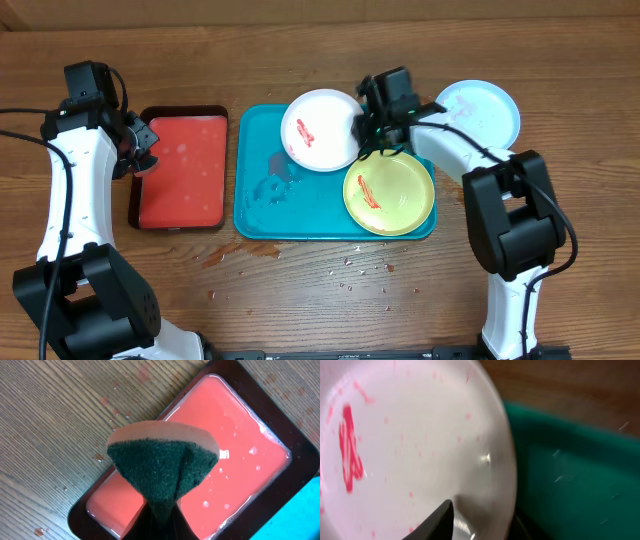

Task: Clean dirty plates on tray and stack at the side
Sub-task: 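Move the right gripper to the white plate rim and grasp it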

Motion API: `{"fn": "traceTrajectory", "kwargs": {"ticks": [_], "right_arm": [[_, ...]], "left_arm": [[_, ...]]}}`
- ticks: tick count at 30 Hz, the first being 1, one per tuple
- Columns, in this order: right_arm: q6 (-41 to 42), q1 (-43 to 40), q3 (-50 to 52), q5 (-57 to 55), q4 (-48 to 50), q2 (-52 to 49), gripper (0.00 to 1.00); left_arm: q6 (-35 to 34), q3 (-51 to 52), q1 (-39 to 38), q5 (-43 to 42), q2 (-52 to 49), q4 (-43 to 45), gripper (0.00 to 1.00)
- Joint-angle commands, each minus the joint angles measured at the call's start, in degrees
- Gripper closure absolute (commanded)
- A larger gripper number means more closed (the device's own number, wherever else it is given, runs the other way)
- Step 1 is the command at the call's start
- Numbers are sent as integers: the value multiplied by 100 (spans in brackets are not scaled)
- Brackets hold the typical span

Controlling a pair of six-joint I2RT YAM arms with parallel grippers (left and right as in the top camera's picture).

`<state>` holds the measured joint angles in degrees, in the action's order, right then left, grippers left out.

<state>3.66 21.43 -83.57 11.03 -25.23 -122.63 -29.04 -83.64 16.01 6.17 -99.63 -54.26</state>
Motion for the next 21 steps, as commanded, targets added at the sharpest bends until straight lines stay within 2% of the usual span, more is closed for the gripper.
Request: {"fn": "traceTrajectory", "kwargs": {"ticks": [1, 8, 21], "right_arm": [[136, 254, -260, -66, -195, 70, 64], [232, 297, -426, -501, 4, 79, 57], [256, 302, -415, -455, 413, -254, 57]], "left_arm": [[-76, -72, 9, -26, 55, 9, 96], [-74, -72, 9, -26, 55, 4, 96], [-76, -70, 9, -28, 55, 7, 96]]}}
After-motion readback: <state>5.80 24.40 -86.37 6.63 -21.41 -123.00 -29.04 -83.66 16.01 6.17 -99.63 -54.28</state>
